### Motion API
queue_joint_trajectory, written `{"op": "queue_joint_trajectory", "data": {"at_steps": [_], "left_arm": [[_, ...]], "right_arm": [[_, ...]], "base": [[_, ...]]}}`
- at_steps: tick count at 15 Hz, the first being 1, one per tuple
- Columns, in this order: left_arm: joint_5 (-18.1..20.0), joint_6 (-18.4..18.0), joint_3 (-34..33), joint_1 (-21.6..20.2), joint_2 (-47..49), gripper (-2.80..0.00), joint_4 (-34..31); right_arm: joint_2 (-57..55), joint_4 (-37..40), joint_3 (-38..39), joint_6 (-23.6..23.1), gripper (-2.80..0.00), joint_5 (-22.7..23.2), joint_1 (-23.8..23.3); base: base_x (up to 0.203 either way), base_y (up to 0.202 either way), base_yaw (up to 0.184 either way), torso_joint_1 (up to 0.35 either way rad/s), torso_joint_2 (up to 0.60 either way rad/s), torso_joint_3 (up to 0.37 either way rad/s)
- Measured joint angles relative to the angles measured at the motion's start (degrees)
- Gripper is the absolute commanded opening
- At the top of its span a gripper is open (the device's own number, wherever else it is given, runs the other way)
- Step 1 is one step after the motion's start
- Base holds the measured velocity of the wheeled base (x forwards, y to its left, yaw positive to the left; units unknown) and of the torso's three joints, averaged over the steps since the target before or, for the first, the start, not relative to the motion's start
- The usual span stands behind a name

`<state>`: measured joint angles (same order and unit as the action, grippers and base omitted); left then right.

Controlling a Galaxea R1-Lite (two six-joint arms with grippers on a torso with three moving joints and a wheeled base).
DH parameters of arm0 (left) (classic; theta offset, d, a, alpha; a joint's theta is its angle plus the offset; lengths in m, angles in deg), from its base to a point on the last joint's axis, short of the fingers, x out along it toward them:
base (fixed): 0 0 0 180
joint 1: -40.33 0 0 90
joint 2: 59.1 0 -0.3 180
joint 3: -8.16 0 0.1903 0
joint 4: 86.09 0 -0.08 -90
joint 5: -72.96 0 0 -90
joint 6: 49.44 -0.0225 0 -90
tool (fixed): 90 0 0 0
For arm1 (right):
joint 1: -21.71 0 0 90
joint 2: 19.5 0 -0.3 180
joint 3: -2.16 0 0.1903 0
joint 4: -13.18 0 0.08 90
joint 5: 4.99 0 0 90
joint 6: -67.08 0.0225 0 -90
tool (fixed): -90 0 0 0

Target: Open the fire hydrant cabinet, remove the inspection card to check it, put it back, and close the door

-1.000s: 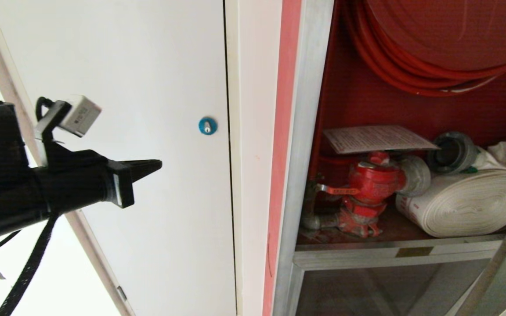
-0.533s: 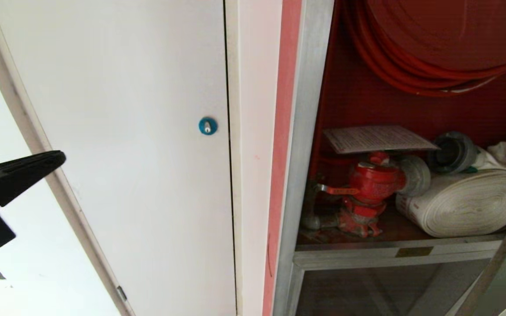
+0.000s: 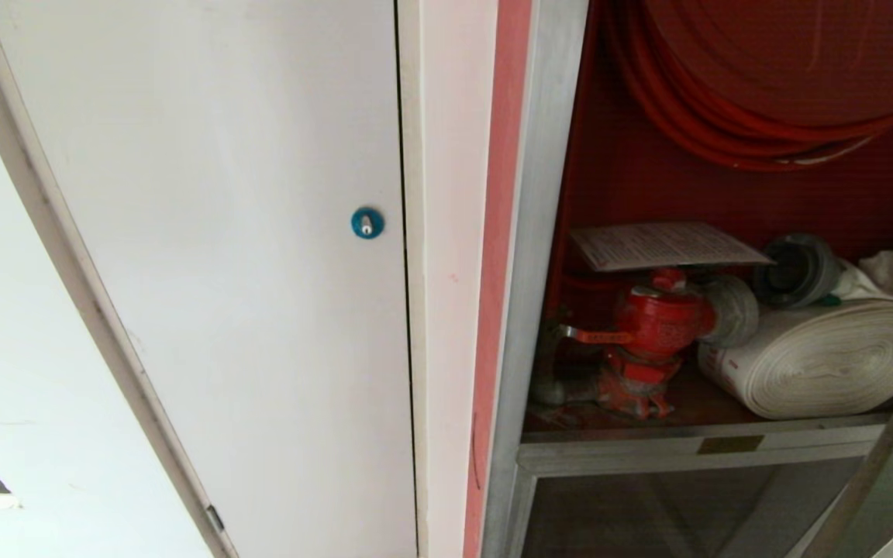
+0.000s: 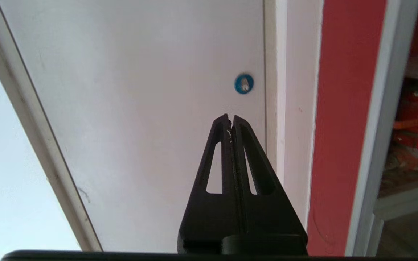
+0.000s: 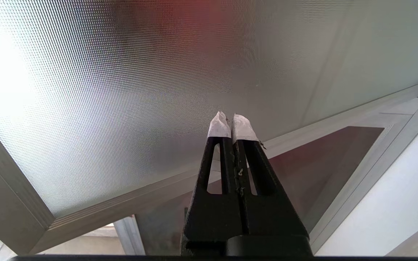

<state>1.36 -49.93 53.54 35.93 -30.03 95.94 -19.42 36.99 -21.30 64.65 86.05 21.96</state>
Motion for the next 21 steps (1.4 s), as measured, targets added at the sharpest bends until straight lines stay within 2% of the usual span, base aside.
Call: {"op": "queue_joint_trajectory", "data": {"at_steps": [6, 12, 15, 18, 21], "left_arm": [[-0.3, -0.1, -3.0, 4.6, -14.0, -2.80, -16.2], [-1.9, -0.5, -12.6, 4.4, -25.9, -2.80, -17.7], [-6.9, -2.4, -16.5, 4.4, -28.3, -2.80, -17.3], [-12.0, -6.6, -20.9, 4.4, -29.0, -2.80, -17.2], [-15.5, -7.2, -21.8, 4.4, -29.1, -2.80, -17.7]], "right_arm": [[0.0, 0.0, 0.0, 0.0, -2.80, 0.0, 0.0], [0.0, 0.0, 0.0, 0.0, -2.80, 0.0, 0.0], [0.0, 0.0, 0.0, 0.0, -2.80, 0.0, 0.0], [0.0, 0.0, 0.0, 0.0, -2.80, 0.0, 0.0], [0.0, 0.0, 0.0, 0.0, -2.80, 0.0, 0.0]], "base": [[0.000, 0.000, 0.000, 0.000, 0.00, 0.000], [0.000, 0.000, 0.000, 0.000, 0.00, 0.000], [0.000, 0.000, 0.000, 0.000, 0.00, 0.000], [0.000, 0.000, 0.000, 0.000, 0.00, 0.000], [0.000, 0.000, 0.000, 0.000, 0.00, 0.000]]}}
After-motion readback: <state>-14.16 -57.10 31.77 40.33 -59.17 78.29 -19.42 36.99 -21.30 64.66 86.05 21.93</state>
